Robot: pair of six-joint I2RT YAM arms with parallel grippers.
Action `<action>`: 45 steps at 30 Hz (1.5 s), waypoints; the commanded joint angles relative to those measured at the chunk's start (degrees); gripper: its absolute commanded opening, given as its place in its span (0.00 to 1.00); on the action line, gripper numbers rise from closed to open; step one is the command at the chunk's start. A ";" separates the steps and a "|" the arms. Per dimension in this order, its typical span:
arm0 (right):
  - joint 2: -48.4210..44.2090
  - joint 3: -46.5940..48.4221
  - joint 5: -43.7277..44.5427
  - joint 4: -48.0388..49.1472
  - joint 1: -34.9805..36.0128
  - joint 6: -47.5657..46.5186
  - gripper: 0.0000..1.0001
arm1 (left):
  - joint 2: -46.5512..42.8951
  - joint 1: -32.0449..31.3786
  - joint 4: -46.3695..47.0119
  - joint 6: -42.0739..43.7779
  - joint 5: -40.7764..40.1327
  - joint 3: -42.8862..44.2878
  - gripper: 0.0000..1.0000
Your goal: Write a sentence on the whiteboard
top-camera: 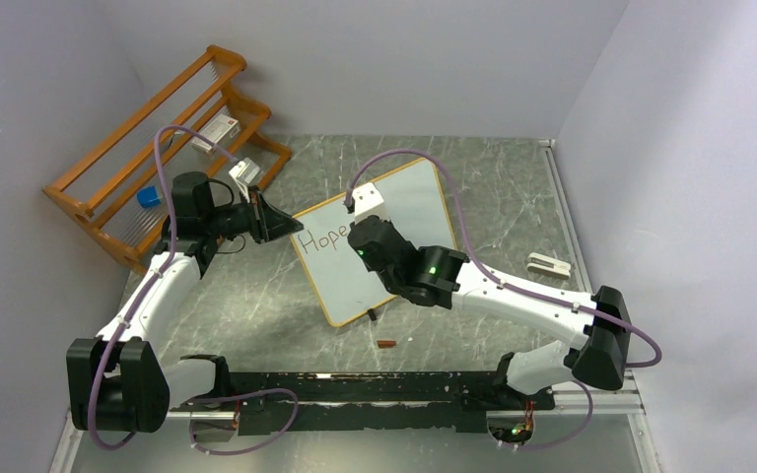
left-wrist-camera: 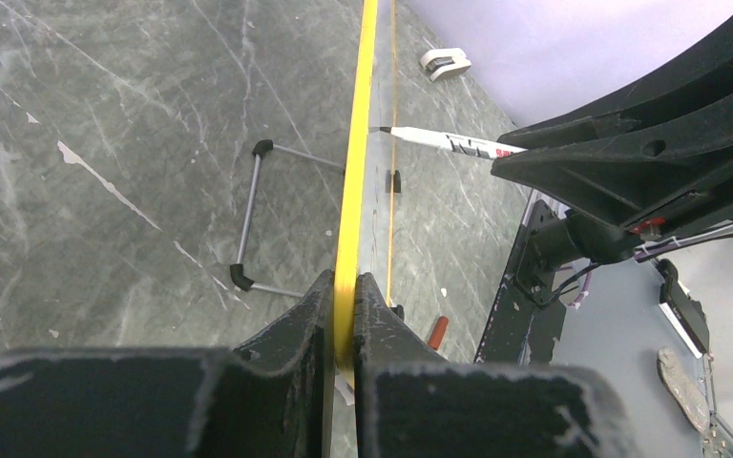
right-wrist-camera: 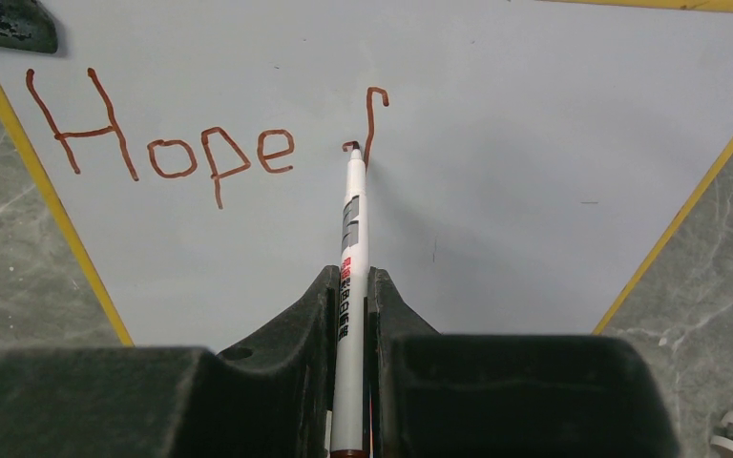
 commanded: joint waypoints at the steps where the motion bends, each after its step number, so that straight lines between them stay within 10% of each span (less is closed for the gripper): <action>1: 0.37 0.24 1.73 0.30 -0.74 0.05 0.00 | 1.66 -0.82 -4.80 3.60 -2.11 -0.72 0.05; 45: -2.12 -1.48 -0.36 2.41 -3.18 -0.38 0.00 | 1.88 -0.86 -5.24 3.85 -2.36 -0.61 0.05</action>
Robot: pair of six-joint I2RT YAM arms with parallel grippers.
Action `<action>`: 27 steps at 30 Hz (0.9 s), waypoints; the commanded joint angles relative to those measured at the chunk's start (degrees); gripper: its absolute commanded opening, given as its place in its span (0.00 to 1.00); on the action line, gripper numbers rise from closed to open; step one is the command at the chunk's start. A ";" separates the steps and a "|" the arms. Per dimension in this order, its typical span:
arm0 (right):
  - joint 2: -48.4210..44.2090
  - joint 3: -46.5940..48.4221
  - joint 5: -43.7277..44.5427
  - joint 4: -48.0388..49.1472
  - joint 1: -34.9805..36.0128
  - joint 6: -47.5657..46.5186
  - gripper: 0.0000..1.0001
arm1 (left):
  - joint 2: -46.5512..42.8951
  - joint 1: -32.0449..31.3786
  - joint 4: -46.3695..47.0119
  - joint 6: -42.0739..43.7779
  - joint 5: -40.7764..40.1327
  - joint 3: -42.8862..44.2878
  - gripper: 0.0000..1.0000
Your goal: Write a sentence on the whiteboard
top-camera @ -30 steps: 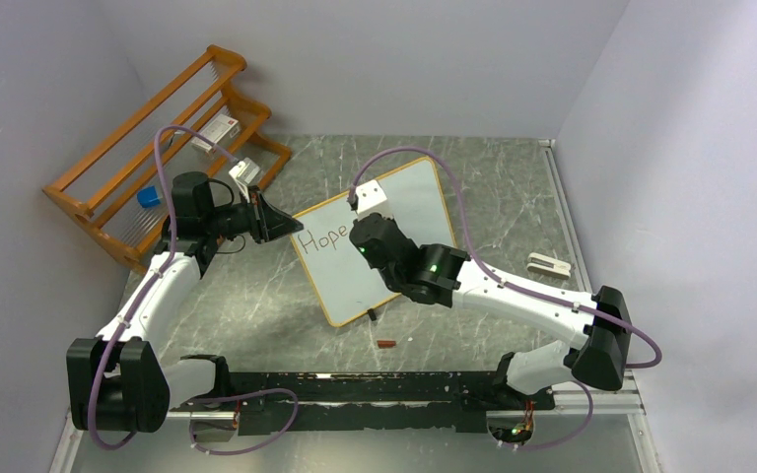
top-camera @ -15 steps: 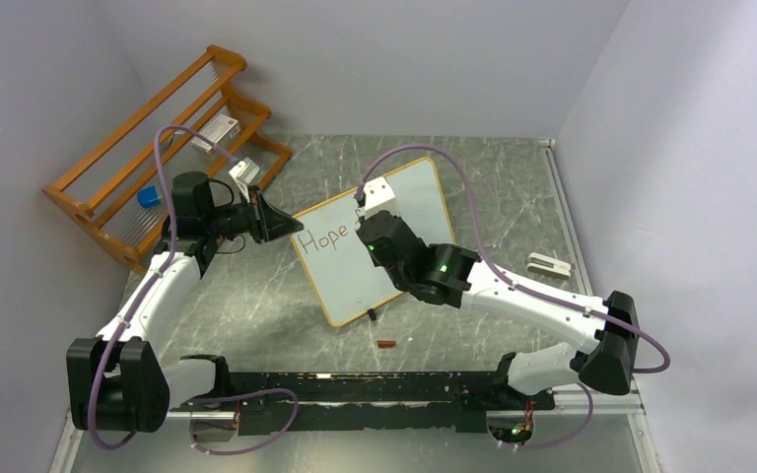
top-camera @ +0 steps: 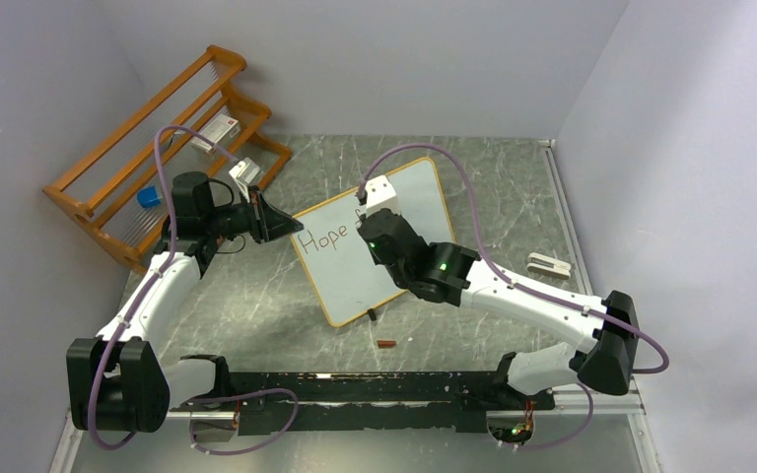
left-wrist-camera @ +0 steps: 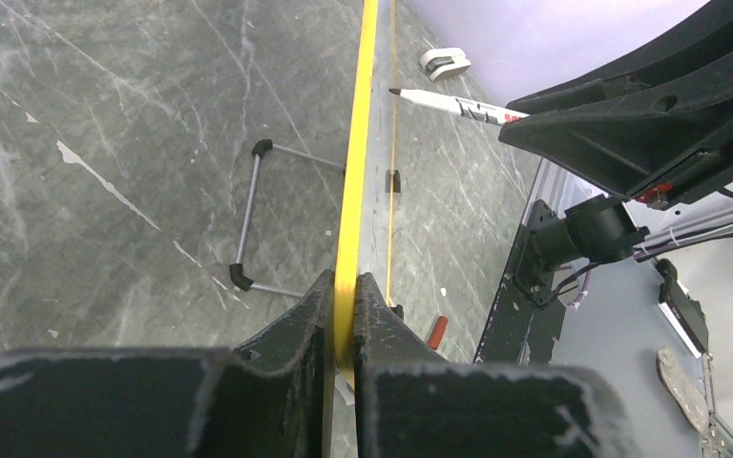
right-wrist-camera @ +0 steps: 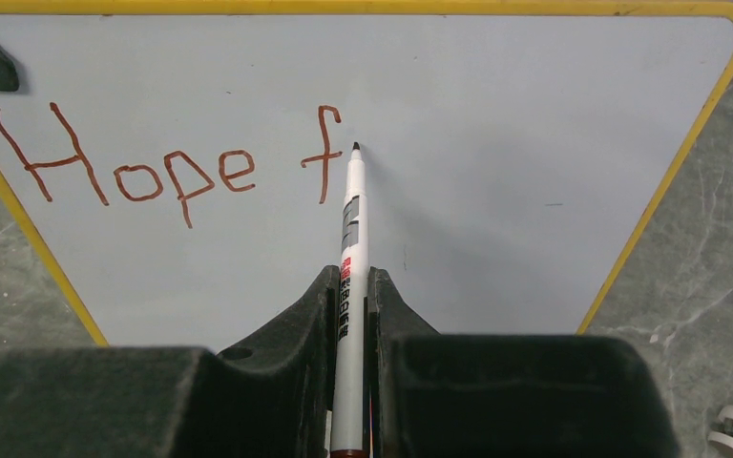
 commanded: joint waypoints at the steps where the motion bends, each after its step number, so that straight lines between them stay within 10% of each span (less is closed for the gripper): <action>1: 0.39 -0.44 -0.07 1.77 -0.68 -0.45 0.00 | 1.88 -0.84 -5.04 3.82 -2.37 -0.68 0.05; 27: 0.47 -0.99 -2.73 -1.60 -1.11 0.73 0.00 | 1.96 -0.82 -4.91 3.74 -2.37 -0.67 0.05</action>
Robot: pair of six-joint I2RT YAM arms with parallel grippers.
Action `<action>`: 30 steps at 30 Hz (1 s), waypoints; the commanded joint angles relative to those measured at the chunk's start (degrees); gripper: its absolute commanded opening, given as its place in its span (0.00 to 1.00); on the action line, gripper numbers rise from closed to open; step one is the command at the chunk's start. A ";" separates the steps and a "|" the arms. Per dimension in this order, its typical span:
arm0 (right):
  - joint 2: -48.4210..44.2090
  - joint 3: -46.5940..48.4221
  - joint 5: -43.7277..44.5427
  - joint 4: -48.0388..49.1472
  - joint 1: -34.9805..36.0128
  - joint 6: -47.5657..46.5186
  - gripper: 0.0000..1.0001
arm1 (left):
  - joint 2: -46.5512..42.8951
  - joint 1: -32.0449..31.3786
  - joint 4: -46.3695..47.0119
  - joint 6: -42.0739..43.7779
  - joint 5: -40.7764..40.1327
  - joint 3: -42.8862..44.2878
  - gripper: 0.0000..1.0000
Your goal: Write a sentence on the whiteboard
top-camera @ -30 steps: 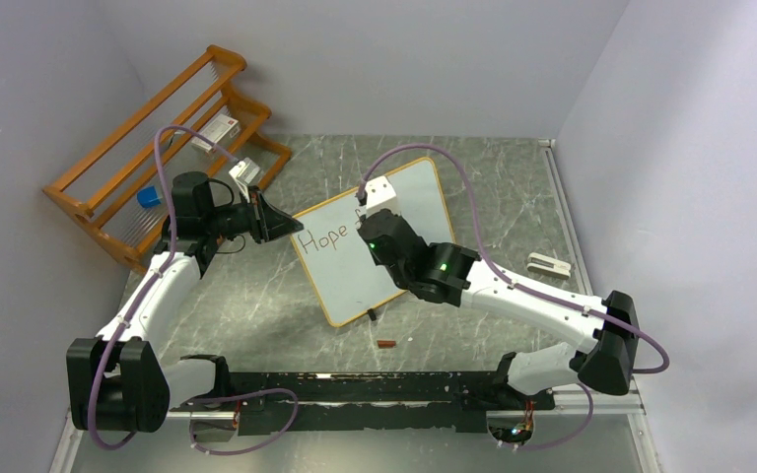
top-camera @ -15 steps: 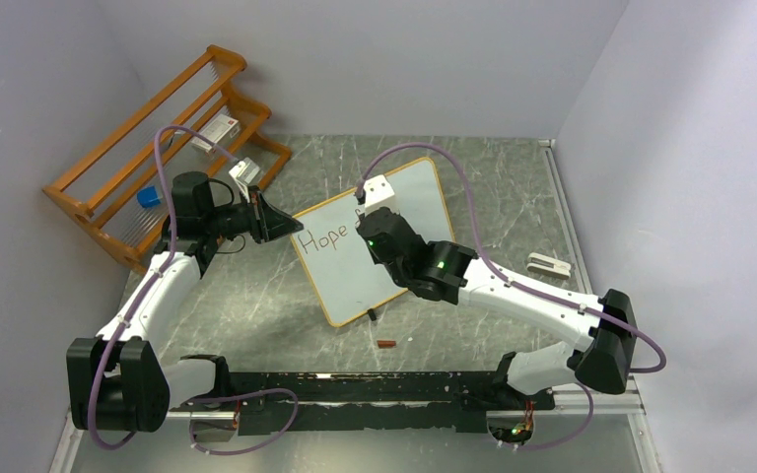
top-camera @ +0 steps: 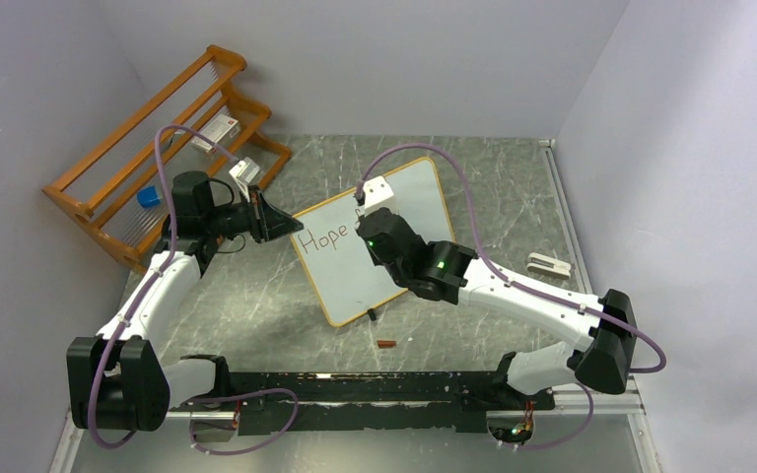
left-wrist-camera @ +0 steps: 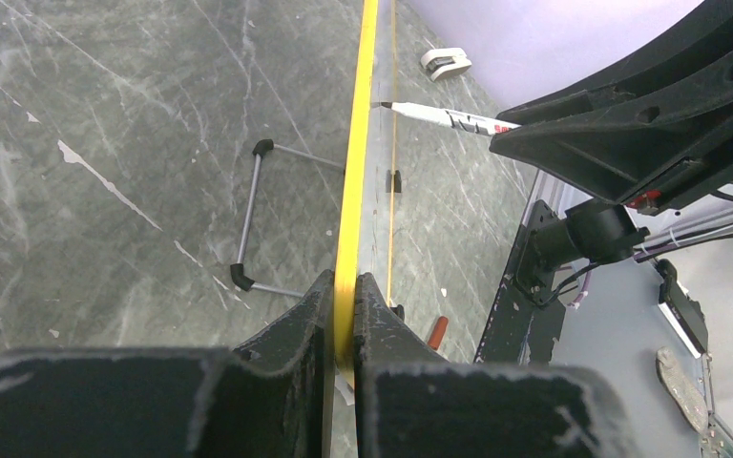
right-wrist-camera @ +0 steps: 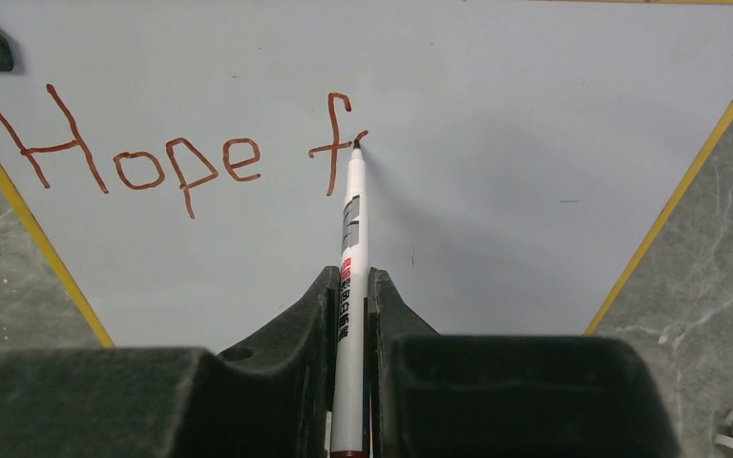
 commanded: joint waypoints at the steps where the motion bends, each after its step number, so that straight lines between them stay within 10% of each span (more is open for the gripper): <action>1: -0.50 -1.05 -0.57 -1.58 -0.36 0.75 0.00 | 1.67 -0.81 -4.84 3.68 -2.41 -0.89 0.05; 30: -1.05 -1.61 4.71 -0.44 -0.38 0.54 0.00 | 1.75 -0.86 -5.01 3.80 -2.28 -0.89 0.05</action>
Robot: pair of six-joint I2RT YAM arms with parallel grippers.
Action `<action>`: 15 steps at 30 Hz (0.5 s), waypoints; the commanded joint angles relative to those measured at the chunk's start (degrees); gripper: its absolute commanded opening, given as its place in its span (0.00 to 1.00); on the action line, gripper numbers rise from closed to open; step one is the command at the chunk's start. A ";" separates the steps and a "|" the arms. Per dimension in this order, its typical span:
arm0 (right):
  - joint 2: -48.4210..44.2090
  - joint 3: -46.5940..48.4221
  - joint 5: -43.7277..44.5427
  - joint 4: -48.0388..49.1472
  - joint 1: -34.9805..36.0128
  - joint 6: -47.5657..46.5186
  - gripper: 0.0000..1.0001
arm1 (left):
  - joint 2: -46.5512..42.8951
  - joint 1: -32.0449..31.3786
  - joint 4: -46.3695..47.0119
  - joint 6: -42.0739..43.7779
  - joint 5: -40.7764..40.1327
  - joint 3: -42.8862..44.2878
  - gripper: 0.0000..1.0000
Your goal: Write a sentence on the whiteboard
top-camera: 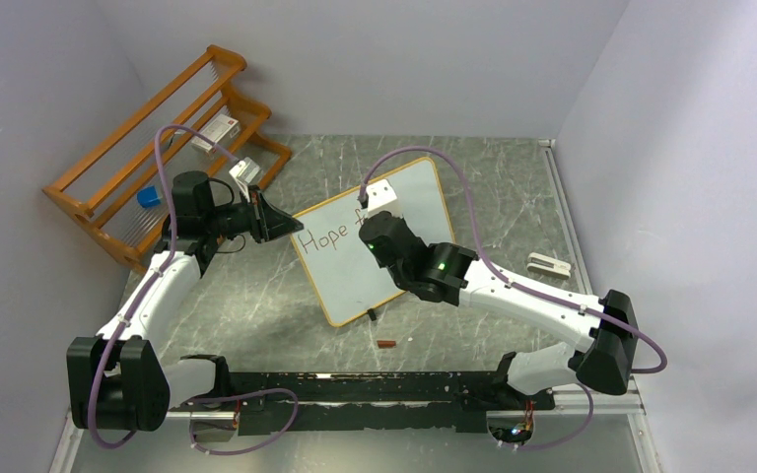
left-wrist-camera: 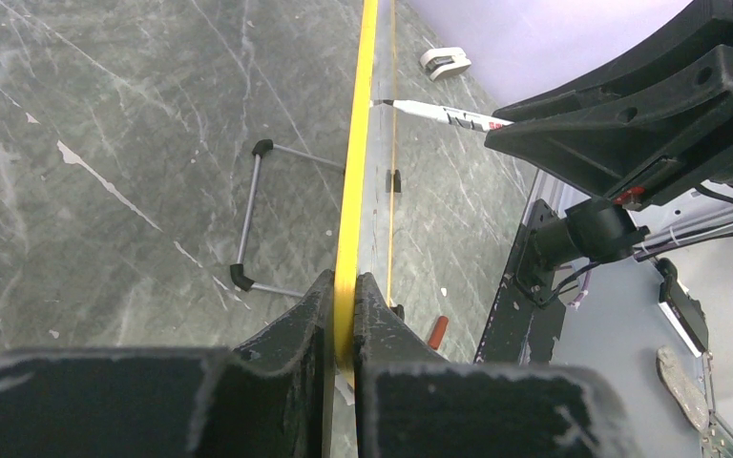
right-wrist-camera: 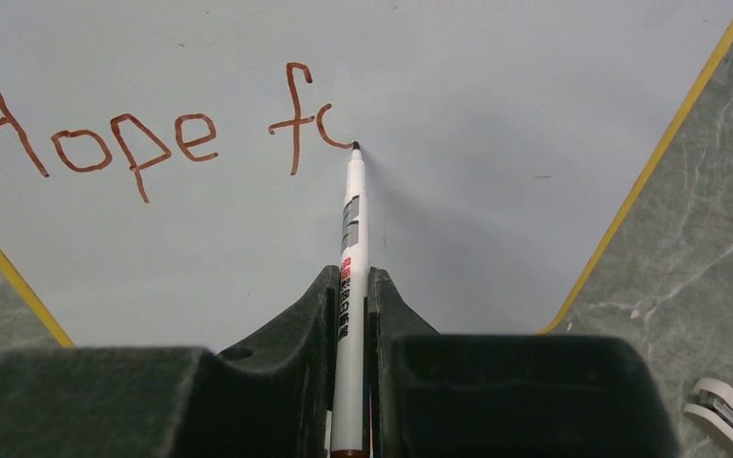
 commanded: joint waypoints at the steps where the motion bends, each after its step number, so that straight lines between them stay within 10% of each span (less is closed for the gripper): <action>1: -0.55 -0.47 2.37 2.27 -0.37 -0.01 0.00 | 1.72 -0.86 -5.02 3.69 -2.42 -0.92 0.05; 15: 0.16 0.64 1.63 4.59 -0.37 -1.35 0.00 | 1.82 -0.93 -5.00 3.71 -2.38 -0.83 0.05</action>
